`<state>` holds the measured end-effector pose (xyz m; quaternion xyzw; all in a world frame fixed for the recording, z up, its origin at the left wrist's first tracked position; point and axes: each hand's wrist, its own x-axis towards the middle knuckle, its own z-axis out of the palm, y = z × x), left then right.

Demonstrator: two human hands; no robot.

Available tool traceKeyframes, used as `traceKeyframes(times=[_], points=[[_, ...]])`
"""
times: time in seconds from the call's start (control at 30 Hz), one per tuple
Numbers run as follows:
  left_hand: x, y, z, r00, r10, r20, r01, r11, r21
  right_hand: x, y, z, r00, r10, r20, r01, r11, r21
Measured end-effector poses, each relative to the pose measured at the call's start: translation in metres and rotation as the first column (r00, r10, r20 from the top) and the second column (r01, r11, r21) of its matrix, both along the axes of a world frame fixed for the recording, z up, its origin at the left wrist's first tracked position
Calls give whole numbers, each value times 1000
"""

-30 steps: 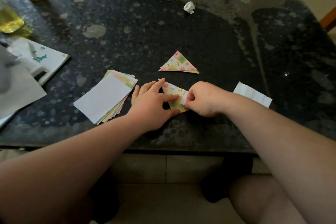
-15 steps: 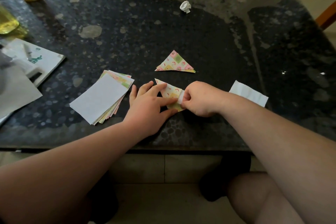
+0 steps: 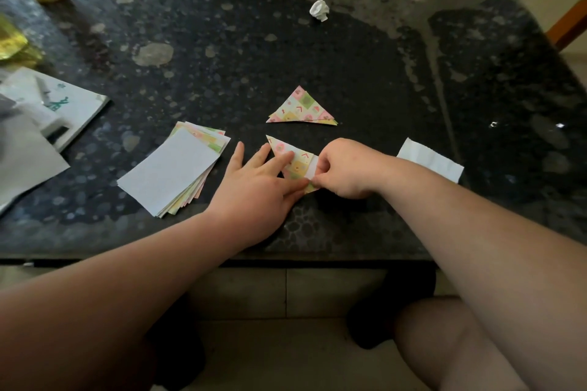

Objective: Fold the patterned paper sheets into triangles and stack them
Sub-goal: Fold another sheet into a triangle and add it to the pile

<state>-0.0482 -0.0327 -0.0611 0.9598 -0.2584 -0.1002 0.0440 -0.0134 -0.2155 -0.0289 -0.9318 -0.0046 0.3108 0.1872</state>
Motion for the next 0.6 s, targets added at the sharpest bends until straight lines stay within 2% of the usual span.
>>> traceKeyframes(times=[0.13, 0.3, 0.5, 0.6], points=[[2, 0, 0, 999, 33, -28, -34, 999, -27, 2, -4, 8, 997, -30, -64, 35, 997, 73], [-1, -1, -1, 999, 35, -36, -35, 999, -14, 0, -3, 7, 988, -54, -144, 56, 998, 8], [1, -2, -2, 998, 41, -46, -41, 999, -13, 3, -1, 5, 913, -261, -315, 288, 957, 42], [2, -2, -2, 997, 50, -66, -51, 999, -16, 5, -6, 6, 878, -306, -369, 350, 935, 57]])
